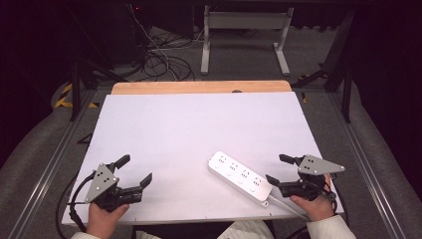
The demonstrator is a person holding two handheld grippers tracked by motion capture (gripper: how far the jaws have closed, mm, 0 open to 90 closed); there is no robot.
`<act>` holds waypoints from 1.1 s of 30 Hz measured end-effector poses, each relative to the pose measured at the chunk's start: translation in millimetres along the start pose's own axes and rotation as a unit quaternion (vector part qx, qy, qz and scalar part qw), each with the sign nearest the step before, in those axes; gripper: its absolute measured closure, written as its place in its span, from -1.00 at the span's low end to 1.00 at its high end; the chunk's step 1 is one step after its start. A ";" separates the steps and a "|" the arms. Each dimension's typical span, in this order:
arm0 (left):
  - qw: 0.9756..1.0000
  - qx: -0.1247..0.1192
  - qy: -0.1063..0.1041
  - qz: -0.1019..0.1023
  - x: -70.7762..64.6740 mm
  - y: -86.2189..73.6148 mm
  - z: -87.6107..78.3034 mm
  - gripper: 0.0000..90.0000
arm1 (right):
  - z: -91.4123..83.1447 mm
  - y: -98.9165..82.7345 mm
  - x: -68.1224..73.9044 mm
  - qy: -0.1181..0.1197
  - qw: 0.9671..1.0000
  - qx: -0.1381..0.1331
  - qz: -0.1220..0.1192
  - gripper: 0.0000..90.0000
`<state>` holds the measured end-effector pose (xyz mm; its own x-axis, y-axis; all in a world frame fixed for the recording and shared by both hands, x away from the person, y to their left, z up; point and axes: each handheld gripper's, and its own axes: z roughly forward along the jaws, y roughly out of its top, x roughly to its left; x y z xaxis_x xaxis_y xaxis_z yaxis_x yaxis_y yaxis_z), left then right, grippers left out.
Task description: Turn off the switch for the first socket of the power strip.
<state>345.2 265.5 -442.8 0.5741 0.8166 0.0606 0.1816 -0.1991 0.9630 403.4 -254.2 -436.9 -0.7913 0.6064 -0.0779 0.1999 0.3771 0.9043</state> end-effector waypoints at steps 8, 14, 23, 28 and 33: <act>1.000 0.000 0.005 0.007 -1.3 0.2 0.0 -0.76 | -1.6 3.1 1.7 0.005 1.000 0.001 -0.002 -0.54; 1.000 0.001 0.006 0.006 -0.7 0.3 -0.5 -0.75 | -4.2 6.5 3.8 -0.001 1.000 -0.003 -0.009 -0.46; 1.000 0.001 0.009 0.006 -0.9 0.3 -0.9 -0.75 | -1.1 20.9 6.6 0.030 0.999 0.015 -0.002 -0.36; 1.000 0.002 0.011 0.005 -1.4 0.3 -0.8 -0.75 | 4.1 30.5 10.4 0.040 0.999 0.024 -0.003 -0.34; 1.000 0.002 0.011 0.007 -1.7 0.2 -0.7 -0.75 | 10.5 39.5 14.0 0.051 0.998 0.031 -0.007 -0.27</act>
<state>343.7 264.4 -442.5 0.5583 0.8259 0.0792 0.1776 -0.2122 0.9609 406.3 -223.5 -406.7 -0.8485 0.5274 -0.0435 0.2218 0.4291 0.8756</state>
